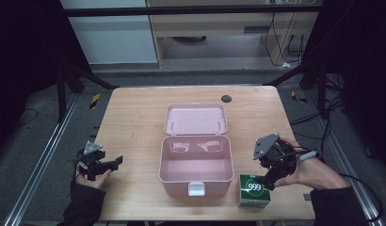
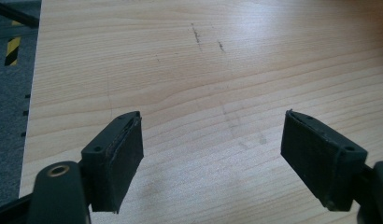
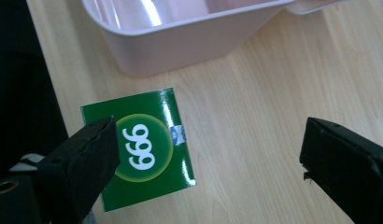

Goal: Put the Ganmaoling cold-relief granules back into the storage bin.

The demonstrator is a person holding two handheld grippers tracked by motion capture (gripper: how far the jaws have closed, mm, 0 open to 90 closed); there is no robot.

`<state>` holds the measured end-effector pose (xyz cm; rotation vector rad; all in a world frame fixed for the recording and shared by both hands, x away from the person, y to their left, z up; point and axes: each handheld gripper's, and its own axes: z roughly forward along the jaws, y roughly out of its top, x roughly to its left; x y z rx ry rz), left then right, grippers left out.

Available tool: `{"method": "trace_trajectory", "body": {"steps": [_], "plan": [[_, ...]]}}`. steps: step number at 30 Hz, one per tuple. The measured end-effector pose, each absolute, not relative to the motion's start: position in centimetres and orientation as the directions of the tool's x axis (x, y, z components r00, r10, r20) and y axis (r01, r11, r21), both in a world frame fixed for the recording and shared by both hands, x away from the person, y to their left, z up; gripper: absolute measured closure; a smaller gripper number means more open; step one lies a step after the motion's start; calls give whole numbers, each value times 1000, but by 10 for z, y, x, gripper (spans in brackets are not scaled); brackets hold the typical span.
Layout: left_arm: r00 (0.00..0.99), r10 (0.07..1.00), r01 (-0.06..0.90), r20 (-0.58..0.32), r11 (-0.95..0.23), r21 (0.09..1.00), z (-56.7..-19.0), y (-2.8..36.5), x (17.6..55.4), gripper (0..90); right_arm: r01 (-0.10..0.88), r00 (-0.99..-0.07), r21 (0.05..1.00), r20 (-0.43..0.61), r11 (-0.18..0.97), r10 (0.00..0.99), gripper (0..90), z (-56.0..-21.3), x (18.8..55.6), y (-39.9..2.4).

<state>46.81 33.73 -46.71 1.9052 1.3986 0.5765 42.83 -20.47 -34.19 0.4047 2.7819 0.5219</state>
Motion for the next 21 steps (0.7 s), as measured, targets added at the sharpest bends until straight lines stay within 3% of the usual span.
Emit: {"method": "trace_trajectory", "body": {"steps": [21], "plan": [[336, 941, 638, -35, -200, 743, -468, 334, 469, 206, 187, -955, 275, -172, 943, 240, 48, -367, 417, -192]]}}
